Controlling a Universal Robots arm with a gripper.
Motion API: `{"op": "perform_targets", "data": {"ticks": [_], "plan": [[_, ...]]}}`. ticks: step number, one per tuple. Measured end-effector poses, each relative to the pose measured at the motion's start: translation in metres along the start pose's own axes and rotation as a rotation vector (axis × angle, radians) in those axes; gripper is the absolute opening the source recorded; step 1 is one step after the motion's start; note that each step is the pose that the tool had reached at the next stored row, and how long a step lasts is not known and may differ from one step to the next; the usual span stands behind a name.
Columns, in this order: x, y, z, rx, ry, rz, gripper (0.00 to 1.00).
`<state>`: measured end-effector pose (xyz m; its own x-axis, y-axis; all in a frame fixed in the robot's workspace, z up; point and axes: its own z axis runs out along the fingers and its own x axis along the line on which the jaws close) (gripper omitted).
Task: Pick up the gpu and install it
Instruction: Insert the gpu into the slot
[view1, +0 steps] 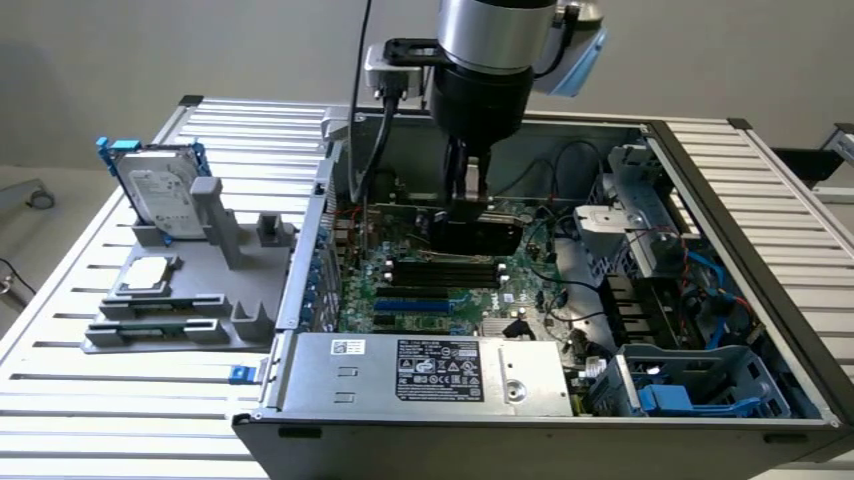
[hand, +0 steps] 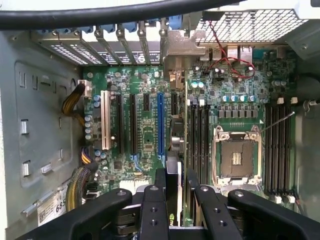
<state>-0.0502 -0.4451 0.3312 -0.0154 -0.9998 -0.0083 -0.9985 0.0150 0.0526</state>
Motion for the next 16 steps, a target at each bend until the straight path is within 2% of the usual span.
{"op": "perform_targets", "data": {"ticks": [10, 16], "plan": [[0.007, 0.0056, 0.0136, -0.0004, 0.0007, -0.033, 0.27], [0.008, 0.0143, 0.0222, -0.0005, 0.0016, -0.050, 0.27]]}}
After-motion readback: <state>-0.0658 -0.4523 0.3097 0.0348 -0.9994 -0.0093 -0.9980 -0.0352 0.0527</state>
